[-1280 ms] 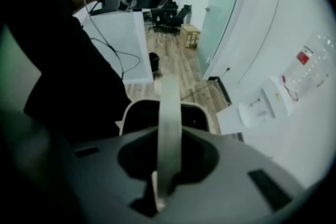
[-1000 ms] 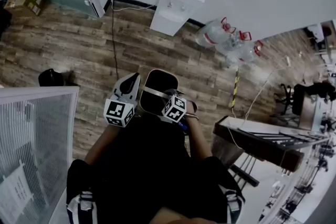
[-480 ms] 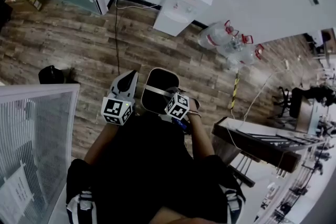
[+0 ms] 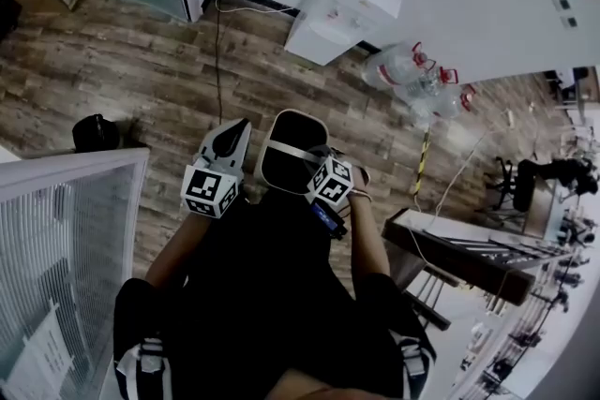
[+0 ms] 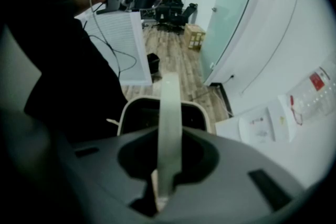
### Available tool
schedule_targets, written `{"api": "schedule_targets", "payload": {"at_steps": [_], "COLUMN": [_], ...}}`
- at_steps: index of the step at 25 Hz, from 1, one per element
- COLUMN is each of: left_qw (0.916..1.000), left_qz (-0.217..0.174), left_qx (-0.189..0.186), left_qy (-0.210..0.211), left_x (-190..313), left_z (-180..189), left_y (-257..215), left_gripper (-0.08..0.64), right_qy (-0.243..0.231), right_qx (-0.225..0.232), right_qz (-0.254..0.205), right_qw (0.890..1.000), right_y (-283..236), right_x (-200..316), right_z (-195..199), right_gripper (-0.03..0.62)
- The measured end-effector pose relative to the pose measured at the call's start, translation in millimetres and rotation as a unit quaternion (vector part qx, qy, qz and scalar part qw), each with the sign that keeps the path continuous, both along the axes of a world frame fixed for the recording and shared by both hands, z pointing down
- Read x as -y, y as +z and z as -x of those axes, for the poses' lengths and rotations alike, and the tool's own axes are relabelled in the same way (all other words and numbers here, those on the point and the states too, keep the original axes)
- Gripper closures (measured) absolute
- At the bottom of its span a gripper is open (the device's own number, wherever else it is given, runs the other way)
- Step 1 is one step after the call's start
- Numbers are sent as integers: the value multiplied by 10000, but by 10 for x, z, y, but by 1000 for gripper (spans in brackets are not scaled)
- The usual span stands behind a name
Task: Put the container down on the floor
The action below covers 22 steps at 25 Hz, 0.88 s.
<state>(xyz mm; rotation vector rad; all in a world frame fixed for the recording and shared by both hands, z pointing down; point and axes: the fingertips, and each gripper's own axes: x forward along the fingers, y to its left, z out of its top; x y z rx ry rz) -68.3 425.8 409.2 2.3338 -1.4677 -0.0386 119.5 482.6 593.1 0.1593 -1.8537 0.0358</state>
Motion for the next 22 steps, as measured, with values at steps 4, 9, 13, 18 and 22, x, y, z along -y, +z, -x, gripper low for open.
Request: {"api": "schedule_targets", "payload": {"at_steps": [4,9,13,18,22], "left_qw": [10000,9994,9984,9967,9959], "left_qz": [-19,-2,27,128,288], "left_qx": [-33,-80,-49,35,74], "left_qy": [-83,-331,-559,-805,-850], "left_x": [63,295,526,923,1358], "left_z": [237,465,616,769,732], "left_y": [1,17,86,144,206], "left_gripper": [529,529,529,528,529], "right_qy": [4,-137,-368,-633,-831], "right_qx": [139,299,304,383,315], "right_qz": [-96,-116,-65,22,92], "right_qw": [9999,9994,9988,9973,9960], "right_y": [-75,-104,2,94,182], "right_x": [211,595,898,1309,1662], "right_z": [273,589,809,1028,1090], "right_gripper": [531,531,531,531,531]}}
